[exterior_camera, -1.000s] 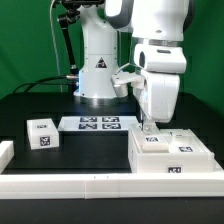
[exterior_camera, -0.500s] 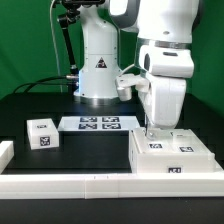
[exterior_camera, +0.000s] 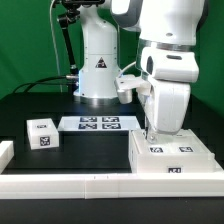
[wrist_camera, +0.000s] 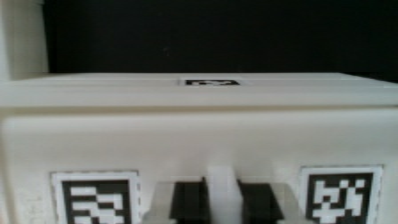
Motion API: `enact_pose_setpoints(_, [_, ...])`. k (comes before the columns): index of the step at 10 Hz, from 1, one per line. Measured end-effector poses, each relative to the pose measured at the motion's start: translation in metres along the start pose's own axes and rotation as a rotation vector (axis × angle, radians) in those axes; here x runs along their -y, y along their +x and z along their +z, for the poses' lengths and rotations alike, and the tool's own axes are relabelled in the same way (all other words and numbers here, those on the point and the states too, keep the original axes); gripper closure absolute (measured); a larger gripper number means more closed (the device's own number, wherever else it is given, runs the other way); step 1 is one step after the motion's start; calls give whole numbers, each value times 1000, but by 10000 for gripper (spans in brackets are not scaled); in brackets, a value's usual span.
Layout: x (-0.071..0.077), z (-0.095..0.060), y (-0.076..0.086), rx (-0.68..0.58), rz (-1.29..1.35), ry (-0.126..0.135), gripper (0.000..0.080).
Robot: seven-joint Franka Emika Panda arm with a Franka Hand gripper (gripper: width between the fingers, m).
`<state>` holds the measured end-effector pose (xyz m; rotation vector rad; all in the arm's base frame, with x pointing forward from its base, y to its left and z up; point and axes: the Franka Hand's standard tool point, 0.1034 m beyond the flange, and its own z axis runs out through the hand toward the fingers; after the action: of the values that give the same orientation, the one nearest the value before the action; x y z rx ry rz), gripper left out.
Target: Assemble cabinet
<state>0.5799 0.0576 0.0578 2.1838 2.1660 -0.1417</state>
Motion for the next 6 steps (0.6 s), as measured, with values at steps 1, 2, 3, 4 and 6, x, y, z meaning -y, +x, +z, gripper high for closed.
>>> enact_pose_setpoints(1, [0, 0, 0, -2, -2, -7, 719])
enact_pose_setpoints(2, [-1, -2, 2, -6, -5, -19, 719])
enact_pose_setpoints(3, [-2, -2, 2, -7, -6, -23, 538])
enact_pose_setpoints(4, [-2, -5, 1, -5, -6, -25, 538])
enact_pose_setpoints(6, [5, -12, -4, -1, 28, -32, 223])
